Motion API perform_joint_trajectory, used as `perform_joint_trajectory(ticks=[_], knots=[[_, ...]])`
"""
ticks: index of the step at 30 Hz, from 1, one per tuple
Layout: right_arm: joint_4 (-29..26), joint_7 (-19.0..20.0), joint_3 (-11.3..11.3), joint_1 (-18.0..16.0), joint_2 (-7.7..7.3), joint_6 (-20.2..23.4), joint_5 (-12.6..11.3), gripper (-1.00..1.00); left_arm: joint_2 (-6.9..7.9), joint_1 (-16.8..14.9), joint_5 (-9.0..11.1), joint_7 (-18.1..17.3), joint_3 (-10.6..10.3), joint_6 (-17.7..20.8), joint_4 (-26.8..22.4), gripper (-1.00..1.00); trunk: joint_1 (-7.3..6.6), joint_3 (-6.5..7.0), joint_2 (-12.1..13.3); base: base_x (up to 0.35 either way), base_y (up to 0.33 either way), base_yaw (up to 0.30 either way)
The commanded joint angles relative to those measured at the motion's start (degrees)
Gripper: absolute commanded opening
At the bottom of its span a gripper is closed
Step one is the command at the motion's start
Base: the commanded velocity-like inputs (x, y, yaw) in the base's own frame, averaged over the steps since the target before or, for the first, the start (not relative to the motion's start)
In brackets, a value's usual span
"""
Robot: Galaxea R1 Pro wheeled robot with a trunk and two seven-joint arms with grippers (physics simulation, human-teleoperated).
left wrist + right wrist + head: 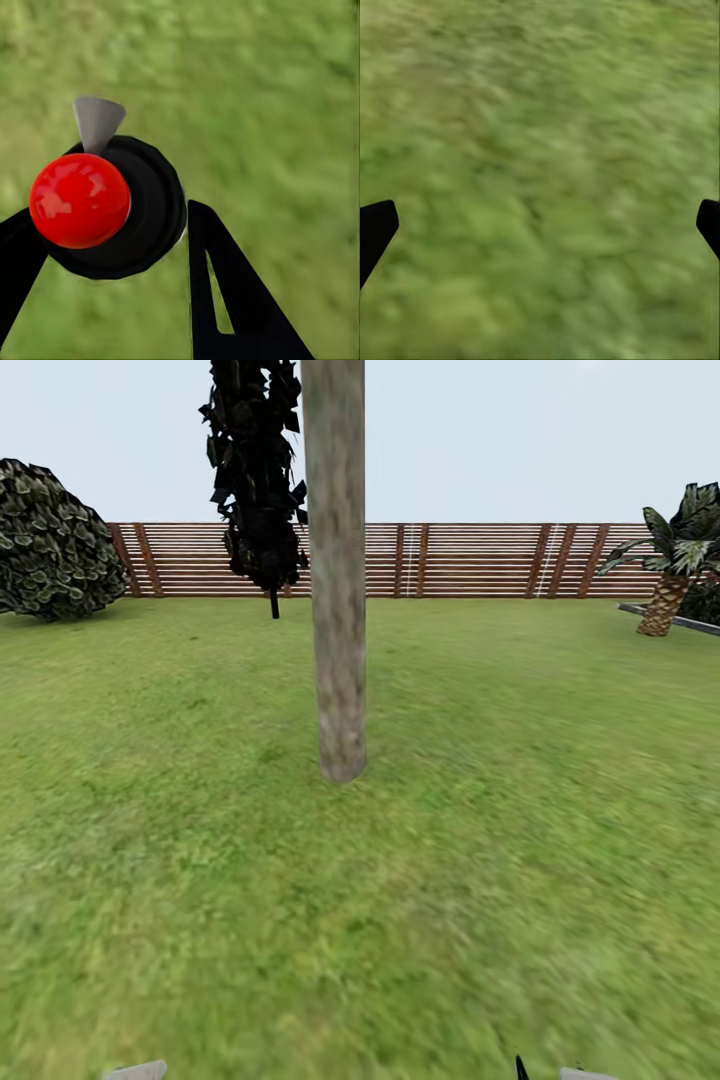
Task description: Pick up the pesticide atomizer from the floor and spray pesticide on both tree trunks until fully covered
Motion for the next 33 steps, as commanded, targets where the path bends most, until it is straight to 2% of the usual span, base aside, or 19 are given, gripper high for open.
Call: perform_joint_trajectory(ticks=[1, 5, 25, 33], knots=[[0.0, 0.0, -0.1, 0.0, 0.01, -0.2, 0.0, 1.0, -0.03, 0.0, -0.5, 0.0, 0.3, -0.2, 0.1, -1.0, 0.02, -0.05, 0.0, 0.336, 0.0, 0.0], [0.0, 0.0, -0.1, 0.0, 0.01, -0.2, 0.0, 1.0, -0.05, 0.0, -0.5, 0.0, 0.3, -0.2, 0.1, -1.0, 0.02, -0.05, 0.0, 0.187, 0.0, 0.0], [0.1, 0.0, -0.1, 0.0, 0.01, -0.2, 0.0, 1.0, 0.04, 0.0, -0.6, 0.0, 0.2, -0.2, 0.0, -1.0, 0.02, -0.05, 0.0, 0.008, 0.0, 0.0], [-0.2, 0.0, -0.1, 0.0, 0.01, -0.2, -0.1, 1.0, -0.05, 0.0, -0.6, 0.0, 0.3, -0.2, 0.0, -1.0, 0.02, -0.05, 0.0, 0.23, 0.006, 0.0]])
